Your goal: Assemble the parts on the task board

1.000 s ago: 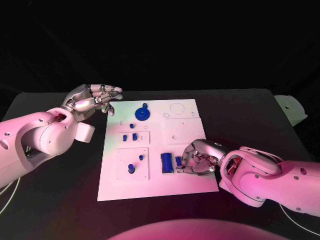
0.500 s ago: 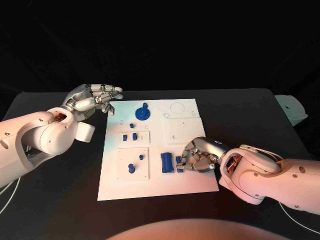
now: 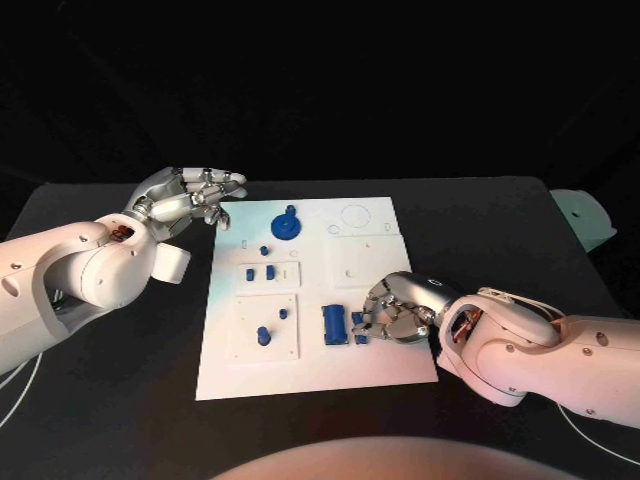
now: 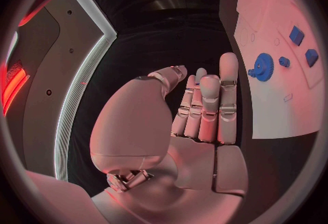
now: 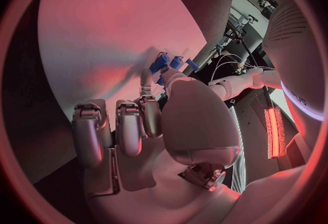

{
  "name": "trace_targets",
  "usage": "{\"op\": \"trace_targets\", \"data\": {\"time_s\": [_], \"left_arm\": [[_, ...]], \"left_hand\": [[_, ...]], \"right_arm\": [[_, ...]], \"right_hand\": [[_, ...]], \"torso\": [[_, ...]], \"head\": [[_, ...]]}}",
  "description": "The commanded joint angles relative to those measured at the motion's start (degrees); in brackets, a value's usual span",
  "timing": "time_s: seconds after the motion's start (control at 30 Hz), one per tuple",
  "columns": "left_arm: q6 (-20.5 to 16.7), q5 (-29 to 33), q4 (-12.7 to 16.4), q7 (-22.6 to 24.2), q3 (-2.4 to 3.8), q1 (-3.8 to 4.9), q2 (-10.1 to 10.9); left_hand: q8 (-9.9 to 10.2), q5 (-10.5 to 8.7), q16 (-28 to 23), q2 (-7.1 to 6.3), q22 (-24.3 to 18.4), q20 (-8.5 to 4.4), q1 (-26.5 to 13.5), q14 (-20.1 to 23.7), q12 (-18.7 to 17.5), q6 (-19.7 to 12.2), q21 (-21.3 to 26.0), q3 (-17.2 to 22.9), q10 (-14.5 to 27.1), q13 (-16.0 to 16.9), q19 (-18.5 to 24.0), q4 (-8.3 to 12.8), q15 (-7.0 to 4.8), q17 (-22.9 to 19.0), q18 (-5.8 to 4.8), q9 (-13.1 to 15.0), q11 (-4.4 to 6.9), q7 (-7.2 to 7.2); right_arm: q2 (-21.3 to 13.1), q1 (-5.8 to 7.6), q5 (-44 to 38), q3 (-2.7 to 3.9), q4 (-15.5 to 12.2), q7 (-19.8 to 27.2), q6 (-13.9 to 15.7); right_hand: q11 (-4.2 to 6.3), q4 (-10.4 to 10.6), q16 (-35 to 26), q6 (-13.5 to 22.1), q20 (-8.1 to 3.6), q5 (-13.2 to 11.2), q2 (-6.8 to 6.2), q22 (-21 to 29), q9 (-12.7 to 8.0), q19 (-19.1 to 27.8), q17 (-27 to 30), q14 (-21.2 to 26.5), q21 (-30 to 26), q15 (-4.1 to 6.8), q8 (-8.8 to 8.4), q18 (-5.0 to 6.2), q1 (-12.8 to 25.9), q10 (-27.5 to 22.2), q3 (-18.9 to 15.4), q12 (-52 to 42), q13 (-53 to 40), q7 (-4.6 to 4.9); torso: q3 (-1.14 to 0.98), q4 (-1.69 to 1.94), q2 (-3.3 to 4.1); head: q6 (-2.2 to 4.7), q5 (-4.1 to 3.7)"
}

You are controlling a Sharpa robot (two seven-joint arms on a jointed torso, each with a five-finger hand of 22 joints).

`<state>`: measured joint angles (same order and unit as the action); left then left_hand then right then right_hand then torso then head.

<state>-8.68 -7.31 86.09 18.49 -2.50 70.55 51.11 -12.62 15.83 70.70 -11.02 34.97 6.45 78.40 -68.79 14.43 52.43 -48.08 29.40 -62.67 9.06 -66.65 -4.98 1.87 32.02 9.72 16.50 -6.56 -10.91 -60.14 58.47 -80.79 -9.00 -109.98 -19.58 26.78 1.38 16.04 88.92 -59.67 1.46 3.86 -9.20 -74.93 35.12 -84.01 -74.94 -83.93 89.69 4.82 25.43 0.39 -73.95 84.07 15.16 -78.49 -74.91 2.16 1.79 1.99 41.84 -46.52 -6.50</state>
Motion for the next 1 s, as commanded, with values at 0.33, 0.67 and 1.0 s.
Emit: {"op": "trace_targets", "data": {"time_s": [0.33,0.67,1.0], "left_arm": [[0.9,0.2,0.0,0.2,0.03,0.02,-0.2],[1.0,0.2,0.0,0.2,0.03,0.02,-0.2],[0.9,0.2,0.0,0.3,0.02,0.02,-0.1]], "left_hand": [[-0.2,-0.26,0.2,-0.04,-0.1,0.1,-0.2,-0.1,0.2,-0.4,0.3,-0.2,0.5,0.0,-0.3,-0.3,-0.09,-0.1,0.85,-0.1,0.07,0.08],[-0.2,-0.27,0.2,-0.01,-0.1,0.11,-0.3,-0.1,0.2,-0.4,0.3,-0.2,0.5,0.1,-0.3,-0.4,-0.08,0.0,0.85,-0.1,0.05,0.06],[-0.2,-0.27,0.2,-0.01,-0.1,0.11,-0.3,-0.1,0.3,-0.4,0.4,-0.2,0.6,0.1,-0.3,-0.4,-0.07,-0.1,0.85,-0.1,0.04,0.06]], "right_arm": [[-0.5,-0.23,-0.7,-0.2,-0.3,0.6,3.6],[-2.4,-0.22,1.6,-0.15,-2.5,3.1,6.0],[-5.5,-0.23,1.0,-0.15,-3.7,3.2,0.1]], "right_hand": [[0.41,0.6,0.3,-0.6,-0.52,0.3,0.25,-15.1,-0.2,-6.0,-13.4,-5.7,0.3,0.43,0.1,-0.39,0.3,2.0,-1.4,-0.2,-9.7,0.15],[0.37,0.7,0.3,-0.6,-0.5,0.7,0.28,-15.1,-0.2,-6.0,-13.4,-5.7,0.3,0.41,0.07,-0.39,0.9,2.0,-2.0,-0.1,-9.6,0.19],[0.41,0.3,0.3,-0.5,-0.49,0.8,-0.2,-15.1,-0.3,-6.0,-13.3,-5.7,0.3,0.41,0.01,-0.39,0.5,2.0,-2.5,0.0,-9.6,0.13]], "torso": [[-0.04,-0.12,-0.01],[-0.06,0.0,0.02],[0.0,-0.09,-0.03]], "head": [[0.05,-0.01],[0.01,-0.33],[-0.04,-0.33]]}}
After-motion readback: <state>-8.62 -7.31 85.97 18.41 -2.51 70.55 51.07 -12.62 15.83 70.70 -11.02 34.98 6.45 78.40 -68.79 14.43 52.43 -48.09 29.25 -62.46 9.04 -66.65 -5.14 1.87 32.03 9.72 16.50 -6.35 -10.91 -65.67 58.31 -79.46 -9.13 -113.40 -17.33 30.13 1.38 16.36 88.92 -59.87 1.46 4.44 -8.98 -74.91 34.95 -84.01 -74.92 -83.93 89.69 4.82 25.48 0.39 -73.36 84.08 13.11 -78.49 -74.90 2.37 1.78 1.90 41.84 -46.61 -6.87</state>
